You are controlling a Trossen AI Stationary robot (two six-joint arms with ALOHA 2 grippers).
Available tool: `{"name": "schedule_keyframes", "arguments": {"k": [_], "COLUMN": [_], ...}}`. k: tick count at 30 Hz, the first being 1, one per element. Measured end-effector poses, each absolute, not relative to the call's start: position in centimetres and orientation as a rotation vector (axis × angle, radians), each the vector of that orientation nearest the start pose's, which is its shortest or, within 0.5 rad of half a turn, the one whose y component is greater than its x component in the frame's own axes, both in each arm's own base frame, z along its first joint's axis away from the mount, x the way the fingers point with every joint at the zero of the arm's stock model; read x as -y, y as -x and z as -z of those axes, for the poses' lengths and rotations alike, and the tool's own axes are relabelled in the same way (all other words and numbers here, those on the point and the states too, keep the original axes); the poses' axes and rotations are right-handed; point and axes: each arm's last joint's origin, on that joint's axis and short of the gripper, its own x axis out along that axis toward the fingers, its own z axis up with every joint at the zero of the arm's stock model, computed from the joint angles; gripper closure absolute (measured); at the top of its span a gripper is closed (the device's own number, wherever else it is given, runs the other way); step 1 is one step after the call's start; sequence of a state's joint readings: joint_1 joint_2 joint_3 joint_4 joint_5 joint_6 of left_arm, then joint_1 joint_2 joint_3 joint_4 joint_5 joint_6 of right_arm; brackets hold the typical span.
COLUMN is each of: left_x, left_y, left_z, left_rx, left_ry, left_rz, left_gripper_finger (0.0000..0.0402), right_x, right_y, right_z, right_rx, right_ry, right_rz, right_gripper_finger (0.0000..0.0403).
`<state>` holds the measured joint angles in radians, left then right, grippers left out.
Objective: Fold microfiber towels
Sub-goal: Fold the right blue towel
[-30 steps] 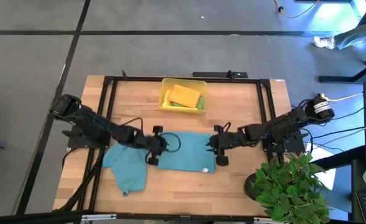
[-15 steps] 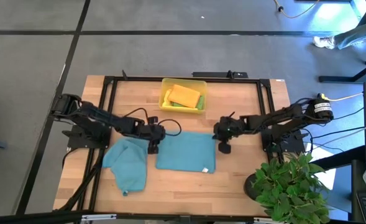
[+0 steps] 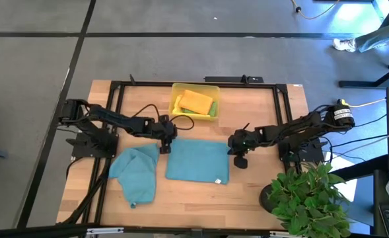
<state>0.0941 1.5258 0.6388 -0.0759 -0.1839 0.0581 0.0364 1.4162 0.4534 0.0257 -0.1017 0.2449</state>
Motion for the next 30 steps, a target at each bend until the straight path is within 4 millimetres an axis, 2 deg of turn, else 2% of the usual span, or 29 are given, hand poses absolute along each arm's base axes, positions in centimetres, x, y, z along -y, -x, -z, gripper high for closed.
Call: {"name": "schedule_keyframes", "arguments": {"k": [7, 9, 12, 14, 18, 24, 27, 30], "left_x": [-4.1, -4.0, -3.4, -2.5, -0.3, 3.8, 5.3, 5.7], "left_y": [-26.5, -26.2, -26.5, -26.5, -26.6, -26.8, -26.7, -26.8], "left_z": [-13.0, -13.7, -15.9, -16.8, -17.1, -15.2, -14.9, -14.2], "left_rx": [-0.985, -1.011, -0.974, -0.946, -0.923, -0.96, -0.961, -0.983], "left_ry": [-0.129, -0.125, -0.09, -0.088, -0.108, -0.101, -0.101, -0.083], "left_rz": [-0.239, -0.247, -0.256, -0.238, -0.166, -0.057, -0.023, -0.035], "left_gripper_finger": [0.0315, 0.0316, 0.0316, 0.0316, 0.0323, 0.0393, 0.0396, 0.0401], "right_x": [-2.7, -2.7, -2.5, -2.1, -1.1, 0.3, 1.0, 1.5], "right_y": [-22.4, -22.5, -23.3, -23.6, -23.9, -24.0, -24.1, -24.2], "right_z": [-12.0, -12.5, -14.1, -14.5, -14.6, -13.4, -12.5, -11.7], "right_rx": [-0.961, -0.942, -0.857, -0.832, -0.824, -0.881, -0.92, -0.956], "right_ry": [-0.254, -0.246, -0.208, -0.185, -0.161, -0.164, -0.163, -0.177], "right_rz": [-0.052, -0.042, -0.053, -0.02, 0.029, 0.079, 0.1, 0.112], "right_gripper_finger": [0.0391, 0.0395, 0.0399, 0.0398, 0.0394, 0.0399, 0.0399, 0.0399]}}
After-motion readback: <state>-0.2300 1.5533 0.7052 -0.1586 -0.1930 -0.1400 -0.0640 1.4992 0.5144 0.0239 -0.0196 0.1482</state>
